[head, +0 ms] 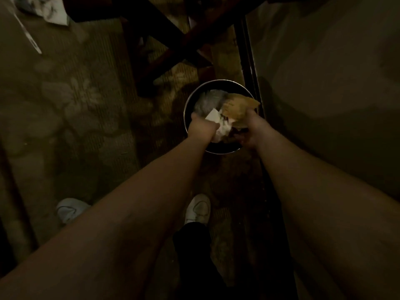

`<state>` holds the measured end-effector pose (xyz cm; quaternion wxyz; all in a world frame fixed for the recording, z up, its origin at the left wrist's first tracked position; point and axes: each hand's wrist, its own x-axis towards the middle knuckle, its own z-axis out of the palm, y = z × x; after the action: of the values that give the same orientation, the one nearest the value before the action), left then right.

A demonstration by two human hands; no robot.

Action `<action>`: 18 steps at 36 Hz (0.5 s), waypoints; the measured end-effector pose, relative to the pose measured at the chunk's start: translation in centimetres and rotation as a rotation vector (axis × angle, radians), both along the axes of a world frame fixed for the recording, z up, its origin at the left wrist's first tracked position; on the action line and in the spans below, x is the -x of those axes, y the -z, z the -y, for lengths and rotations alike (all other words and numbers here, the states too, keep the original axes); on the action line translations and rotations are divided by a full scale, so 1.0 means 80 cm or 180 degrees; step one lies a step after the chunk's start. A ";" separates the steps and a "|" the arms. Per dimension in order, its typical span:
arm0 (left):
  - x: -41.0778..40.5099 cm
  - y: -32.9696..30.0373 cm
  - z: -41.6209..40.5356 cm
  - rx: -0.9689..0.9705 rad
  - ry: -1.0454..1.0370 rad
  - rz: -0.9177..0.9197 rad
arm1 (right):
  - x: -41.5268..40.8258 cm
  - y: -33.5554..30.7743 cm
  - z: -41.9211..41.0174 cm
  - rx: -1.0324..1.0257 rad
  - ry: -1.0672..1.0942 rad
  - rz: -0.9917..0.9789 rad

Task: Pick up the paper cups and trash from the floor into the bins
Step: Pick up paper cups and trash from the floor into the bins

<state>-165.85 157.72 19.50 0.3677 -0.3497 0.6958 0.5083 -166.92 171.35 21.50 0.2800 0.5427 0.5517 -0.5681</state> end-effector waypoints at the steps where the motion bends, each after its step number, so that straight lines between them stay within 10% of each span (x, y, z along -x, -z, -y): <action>1: 0.001 -0.004 0.002 -0.0040 0.0008 0.0010 | 0.001 -0.005 0.001 -0.0026 -0.0100 0.0072; 18: -0.031 -0.105 0.130 -0.0429 -0.0012 -0.0395 | -0.027 -0.104 0.037 -0.1094 -0.2070 0.0290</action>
<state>-163.40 147.31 27.93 0.3457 -0.2933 0.6807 0.5754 -164.78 168.37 29.78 0.3750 0.4028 0.7696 -0.3238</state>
